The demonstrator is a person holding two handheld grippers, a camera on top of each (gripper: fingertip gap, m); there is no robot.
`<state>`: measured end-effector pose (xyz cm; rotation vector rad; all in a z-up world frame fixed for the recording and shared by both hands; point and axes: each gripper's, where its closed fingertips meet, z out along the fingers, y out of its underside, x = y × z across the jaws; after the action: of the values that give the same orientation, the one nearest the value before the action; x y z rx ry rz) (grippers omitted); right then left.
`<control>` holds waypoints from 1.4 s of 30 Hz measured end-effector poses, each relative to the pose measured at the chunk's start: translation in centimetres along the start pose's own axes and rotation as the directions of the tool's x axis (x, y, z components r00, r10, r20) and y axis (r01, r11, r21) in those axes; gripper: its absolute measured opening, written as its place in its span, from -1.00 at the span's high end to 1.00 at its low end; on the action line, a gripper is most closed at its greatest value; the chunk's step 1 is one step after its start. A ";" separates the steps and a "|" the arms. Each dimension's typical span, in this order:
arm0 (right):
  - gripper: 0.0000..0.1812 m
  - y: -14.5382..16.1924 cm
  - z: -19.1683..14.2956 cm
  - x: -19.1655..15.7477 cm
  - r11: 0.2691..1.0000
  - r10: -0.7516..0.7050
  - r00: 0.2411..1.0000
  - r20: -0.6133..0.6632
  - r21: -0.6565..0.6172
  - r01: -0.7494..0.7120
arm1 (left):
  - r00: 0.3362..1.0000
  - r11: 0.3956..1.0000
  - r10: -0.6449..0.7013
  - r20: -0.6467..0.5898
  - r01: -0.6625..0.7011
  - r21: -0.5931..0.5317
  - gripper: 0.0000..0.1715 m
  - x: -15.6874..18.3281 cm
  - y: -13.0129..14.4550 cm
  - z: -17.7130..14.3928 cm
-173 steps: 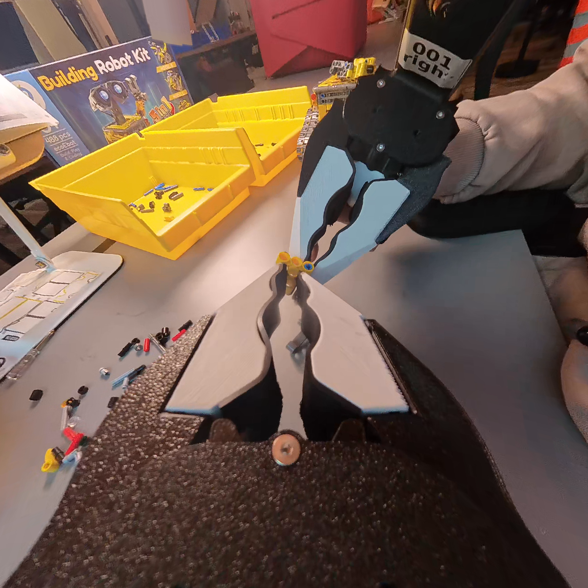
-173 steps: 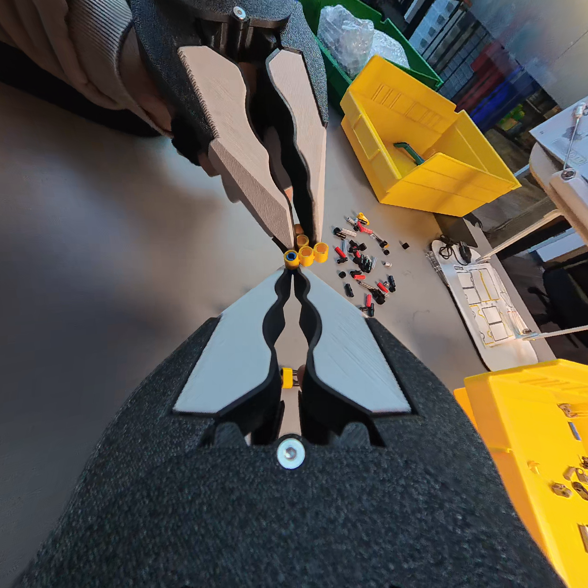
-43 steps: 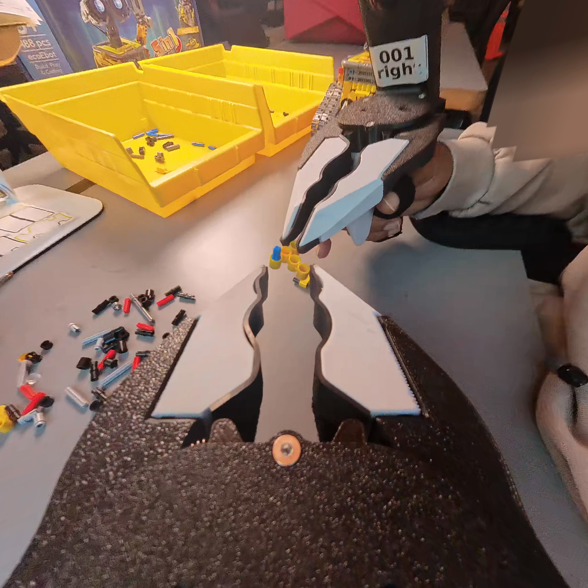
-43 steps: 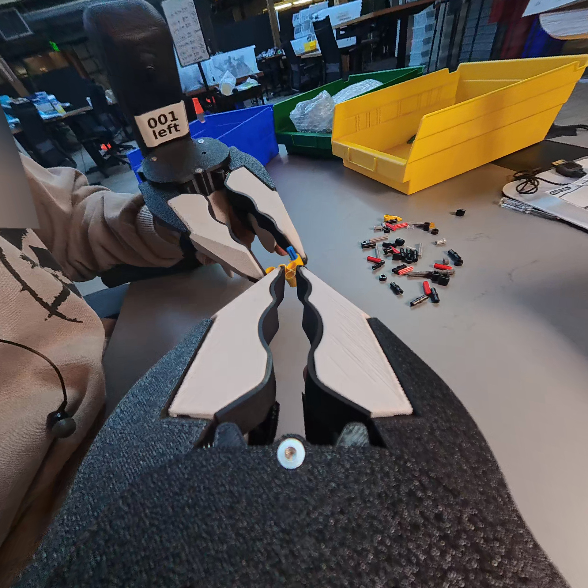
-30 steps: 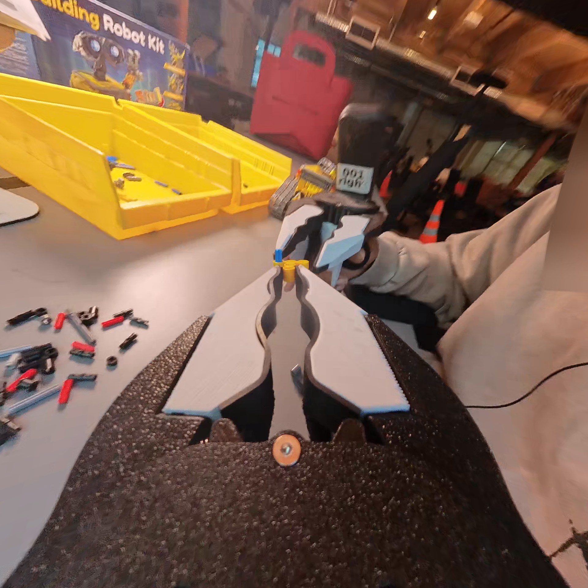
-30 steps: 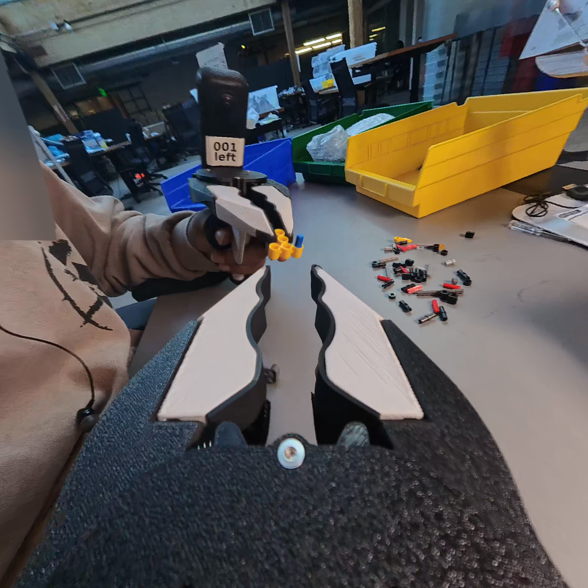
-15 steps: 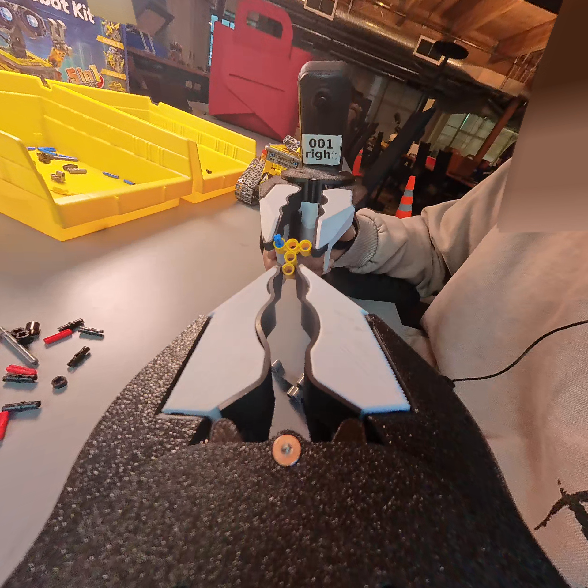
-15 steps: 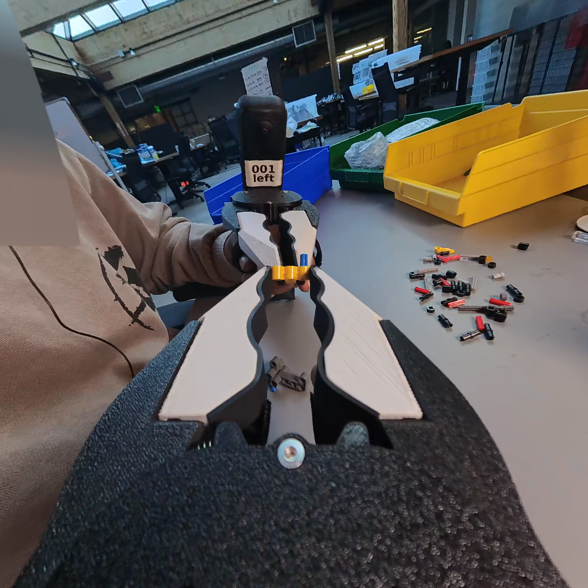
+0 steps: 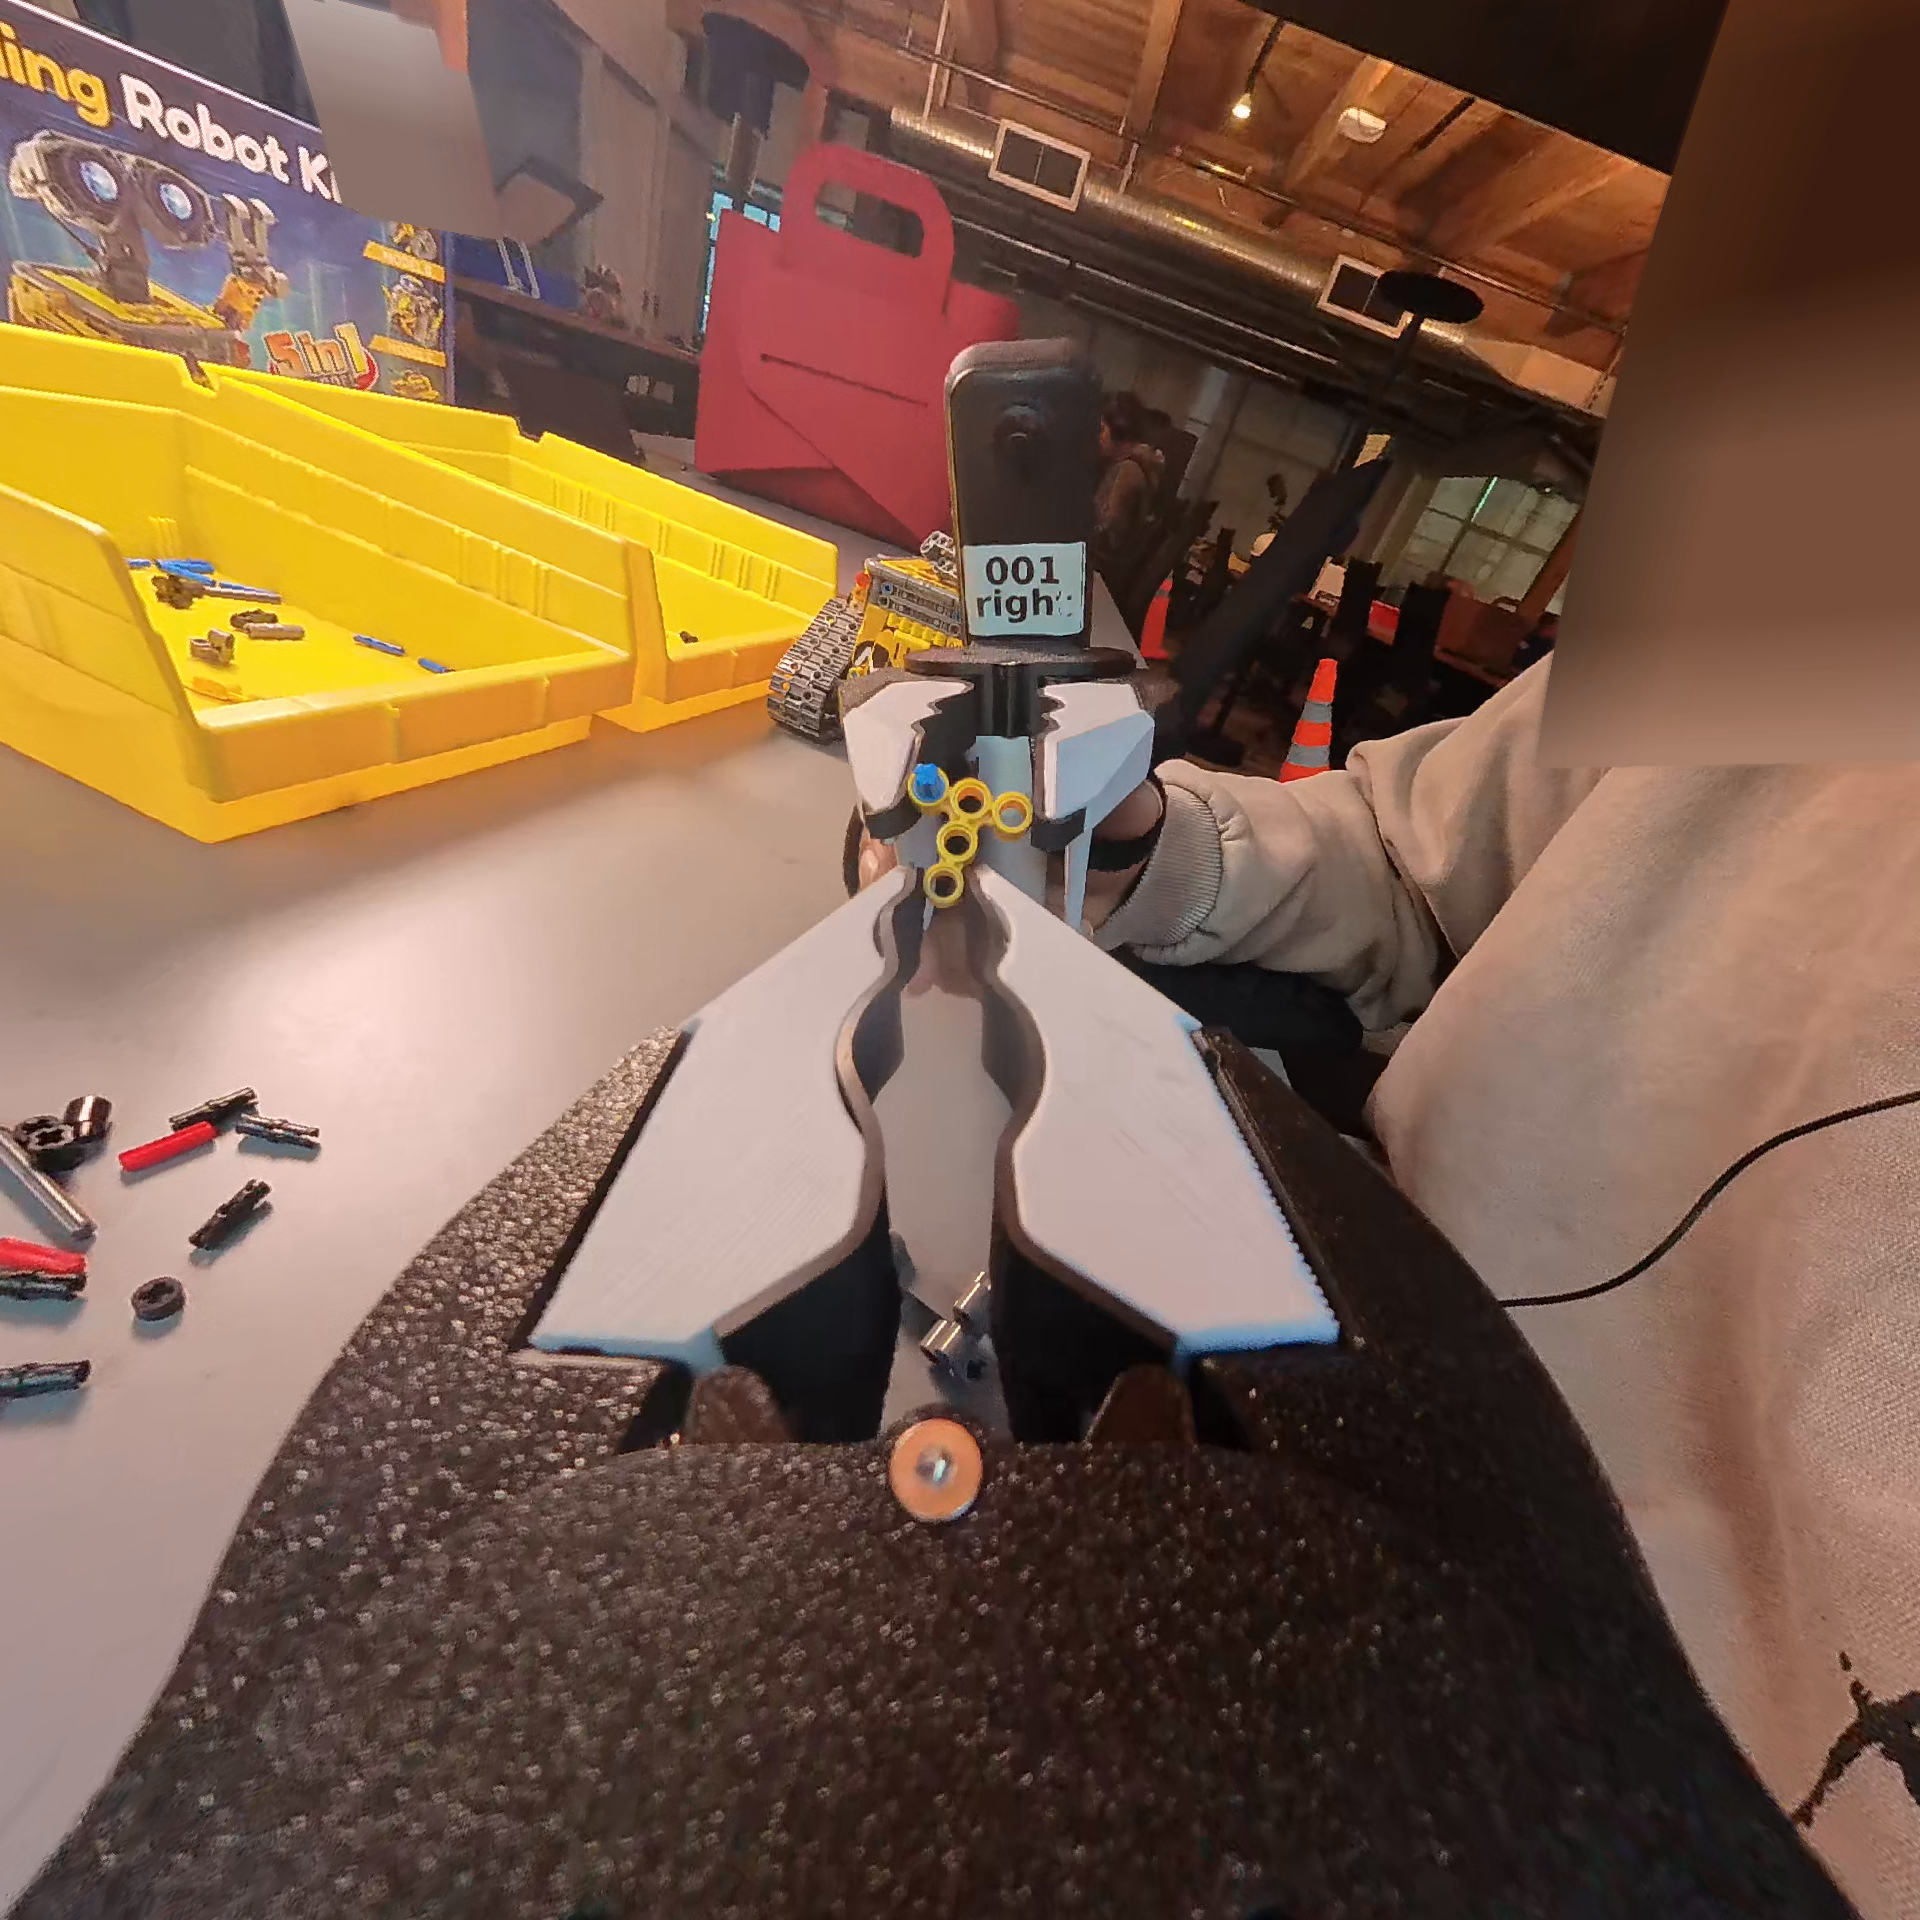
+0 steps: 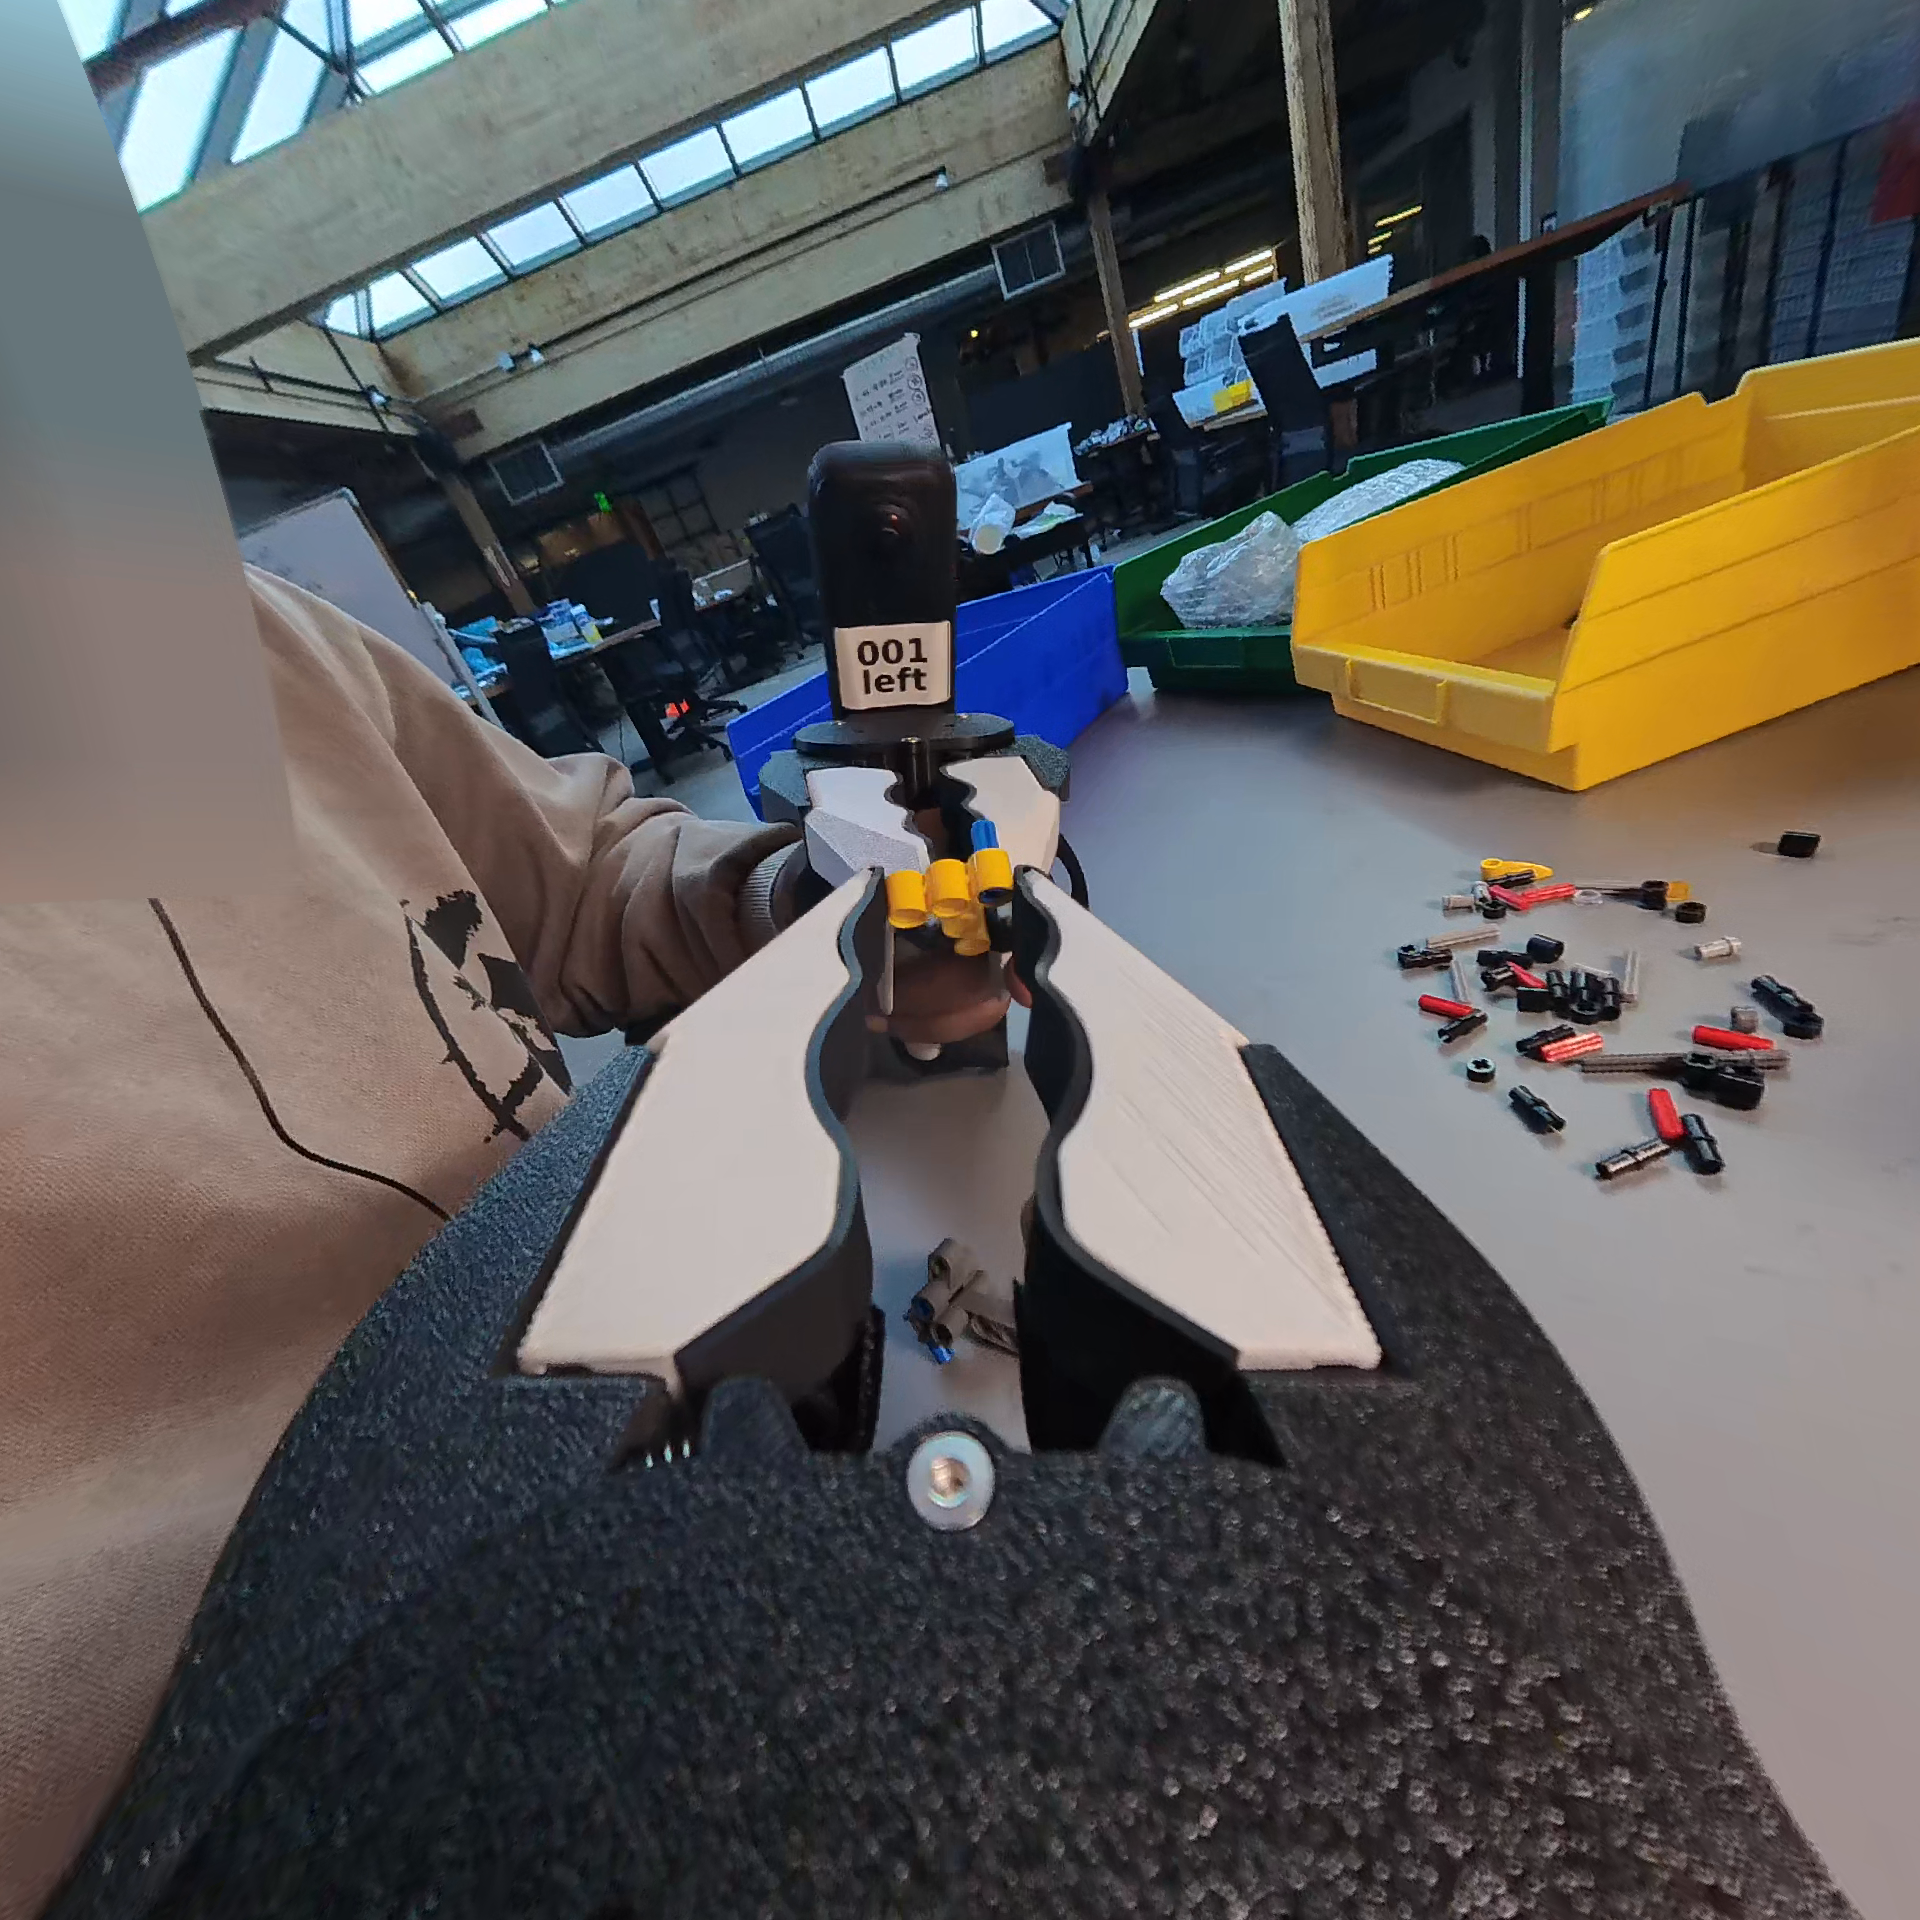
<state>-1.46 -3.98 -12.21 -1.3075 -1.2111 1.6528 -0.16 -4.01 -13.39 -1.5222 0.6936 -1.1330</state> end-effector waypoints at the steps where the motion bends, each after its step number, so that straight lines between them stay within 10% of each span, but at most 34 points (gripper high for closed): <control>1: 0.76 0.2 0.0 0.0 1.000 -0.020 1.000 -0.005 -0.014 0.020 | 1.000 1.000 -0.007 -0.001 0.007 -0.018 0.92 0.0 0.3 0.1; 12: 0.76 2.9 -0.4 0.8 0.936 -0.278 0.958 -0.072 -0.243 0.253 | 0.989 0.986 0.115 0.091 -0.102 -0.134 0.79 -1.0 1.0 -0.6; 25: 0.76 7.3 -0.3 1.6 0.687 -0.584 0.812 -0.017 -0.543 0.482 | 0.866 0.774 0.498 0.047 -0.419 -0.475 0.95 -1.4 5.5 -0.8; 42: 0.77 7.9 -0.3 1.6 0.617 -0.639 0.769 0.008 -0.592 0.519 | 0.789 0.671 0.614 0.037 -0.496 -0.551 0.91 -2.0 6.4 -0.8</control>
<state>-1.35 -4.93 -20.23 -1.1711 -1.8386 0.6719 -0.79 -4.27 -20.13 -1.6619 1.2798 -0.2924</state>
